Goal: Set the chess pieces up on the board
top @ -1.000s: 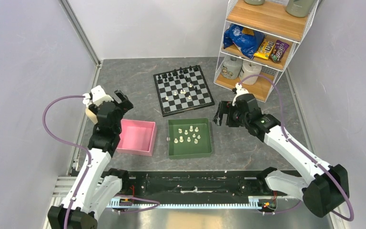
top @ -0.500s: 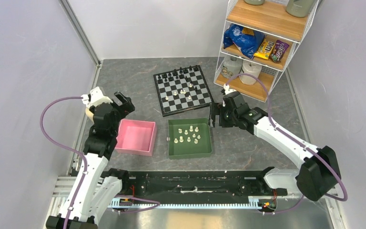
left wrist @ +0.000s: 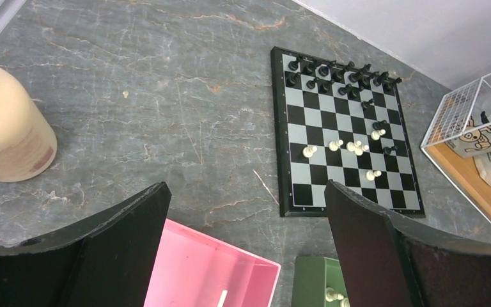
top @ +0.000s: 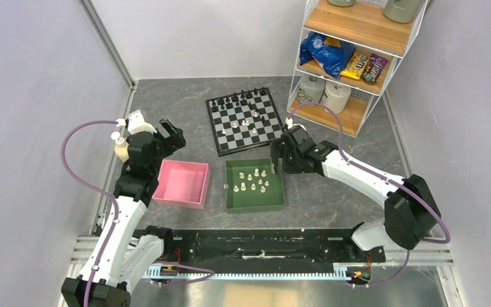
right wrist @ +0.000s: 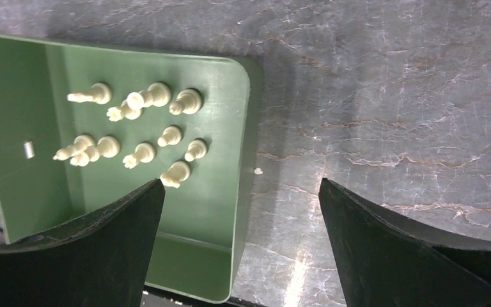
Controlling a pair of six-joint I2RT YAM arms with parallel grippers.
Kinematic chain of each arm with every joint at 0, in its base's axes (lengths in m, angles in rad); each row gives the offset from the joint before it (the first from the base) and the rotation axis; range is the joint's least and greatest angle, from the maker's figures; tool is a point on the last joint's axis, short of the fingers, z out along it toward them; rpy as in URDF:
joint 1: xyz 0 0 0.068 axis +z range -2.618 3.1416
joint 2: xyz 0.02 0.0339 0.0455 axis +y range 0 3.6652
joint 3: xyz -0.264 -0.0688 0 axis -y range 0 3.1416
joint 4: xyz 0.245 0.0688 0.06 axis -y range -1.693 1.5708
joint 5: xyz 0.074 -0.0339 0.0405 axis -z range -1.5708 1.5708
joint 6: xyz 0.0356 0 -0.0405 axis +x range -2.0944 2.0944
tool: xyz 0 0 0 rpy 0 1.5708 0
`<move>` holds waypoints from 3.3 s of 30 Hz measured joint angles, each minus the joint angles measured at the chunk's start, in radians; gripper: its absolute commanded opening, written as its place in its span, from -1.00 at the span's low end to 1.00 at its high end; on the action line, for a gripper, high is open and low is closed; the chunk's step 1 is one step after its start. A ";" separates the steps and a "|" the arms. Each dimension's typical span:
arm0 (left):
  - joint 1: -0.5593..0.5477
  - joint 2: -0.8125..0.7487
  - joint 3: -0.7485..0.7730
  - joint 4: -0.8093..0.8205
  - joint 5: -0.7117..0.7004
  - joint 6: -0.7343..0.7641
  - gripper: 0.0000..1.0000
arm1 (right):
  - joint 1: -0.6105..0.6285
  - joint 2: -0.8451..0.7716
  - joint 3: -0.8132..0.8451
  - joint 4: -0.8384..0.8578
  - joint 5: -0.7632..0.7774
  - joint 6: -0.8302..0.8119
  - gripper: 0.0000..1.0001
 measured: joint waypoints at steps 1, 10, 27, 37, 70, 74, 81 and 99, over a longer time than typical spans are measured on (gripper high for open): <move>0.000 0.008 0.005 0.000 0.009 0.003 0.99 | 0.003 0.013 0.000 0.002 0.010 0.008 0.98; 0.000 0.014 0.008 -0.002 0.024 0.019 0.99 | 0.005 0.087 -0.009 0.002 0.158 0.038 0.98; 0.000 0.043 0.008 -0.002 0.096 0.027 0.99 | -0.013 0.108 -0.047 0.035 0.228 0.018 0.98; 0.000 0.044 0.008 0.000 0.135 0.032 0.99 | -0.141 0.049 -0.092 0.037 0.222 -0.028 0.98; -0.179 0.238 0.008 0.110 0.459 0.060 0.98 | -0.645 0.043 -0.119 0.039 0.201 -0.086 0.98; -0.287 0.276 0.007 0.143 0.432 0.053 0.97 | -0.689 0.040 -0.109 0.039 0.172 -0.085 0.98; -0.409 0.373 -0.053 0.250 0.372 -0.008 0.88 | -0.692 -0.039 -0.062 0.003 0.050 -0.083 0.96; -0.454 0.404 -0.160 0.215 0.045 -0.094 0.78 | -0.127 -0.051 0.025 0.079 -0.178 0.074 0.71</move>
